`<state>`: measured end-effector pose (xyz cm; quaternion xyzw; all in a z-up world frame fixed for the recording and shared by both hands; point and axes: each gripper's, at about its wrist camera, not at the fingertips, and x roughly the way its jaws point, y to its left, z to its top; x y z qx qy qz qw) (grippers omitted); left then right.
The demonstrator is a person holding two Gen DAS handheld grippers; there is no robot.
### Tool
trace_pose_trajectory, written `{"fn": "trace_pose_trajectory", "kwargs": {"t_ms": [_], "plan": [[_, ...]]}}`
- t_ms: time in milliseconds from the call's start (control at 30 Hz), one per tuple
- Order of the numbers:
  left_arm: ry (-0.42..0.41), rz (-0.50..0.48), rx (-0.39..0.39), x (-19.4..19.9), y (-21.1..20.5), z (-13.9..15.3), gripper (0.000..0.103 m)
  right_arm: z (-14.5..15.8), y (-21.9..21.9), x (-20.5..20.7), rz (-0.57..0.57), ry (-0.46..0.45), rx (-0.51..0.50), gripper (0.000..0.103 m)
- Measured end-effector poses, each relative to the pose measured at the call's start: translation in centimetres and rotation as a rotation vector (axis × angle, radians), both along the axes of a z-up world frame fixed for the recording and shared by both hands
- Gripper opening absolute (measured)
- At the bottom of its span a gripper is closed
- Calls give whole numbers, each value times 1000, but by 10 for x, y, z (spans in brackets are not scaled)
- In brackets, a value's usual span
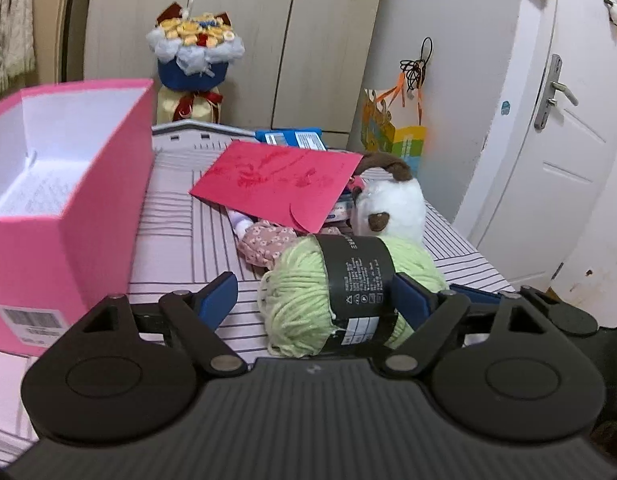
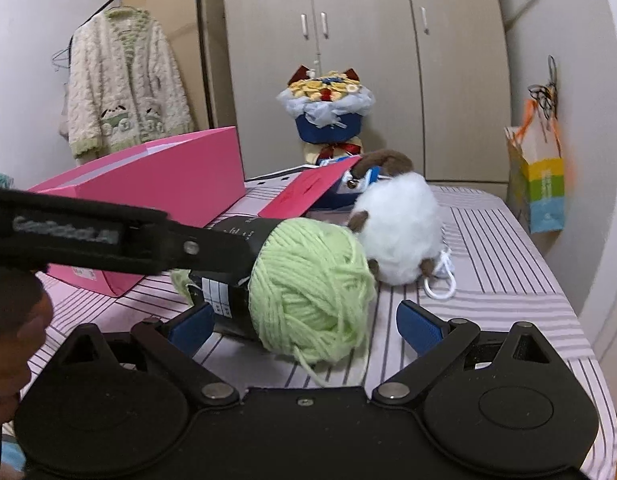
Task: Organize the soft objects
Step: 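Reach the right gripper to the green yarn ball and close on it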
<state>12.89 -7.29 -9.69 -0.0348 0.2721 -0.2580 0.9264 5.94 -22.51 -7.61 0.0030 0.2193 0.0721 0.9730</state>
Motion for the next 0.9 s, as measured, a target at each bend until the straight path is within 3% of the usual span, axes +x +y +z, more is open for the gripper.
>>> {"fn": "trace_pose_trajectory", "kwargs": {"t_ms": [67,100,200,300,433,533,733,900], "plan": [[-3,-23,-14,1,-1,-1,76,-1,1,5,10,-2,-3,99],[1,-45,-6,1,-3,-1,65,-2,2,7,15,0,1,99],[12,-99,35,-4,-13,0,60,-5,3,9,53,5,27,99],[-5,-112,56,-8,-17,1,60,-10,9,10,38,-7,-8,98],[70,-98,30,2,-16,-4,60,-23,20,17,-13,13,-112,97],[57,-97,26,-1,-16,-3,60,-24,18,15,-32,3,-71,95],[61,-148,-3,-8,-12,3,60,-14,25,1,-4,-22,-82,94],[73,-183,-9,-18,-4,16,64,1,28,-8,10,3,-46,94]]}}
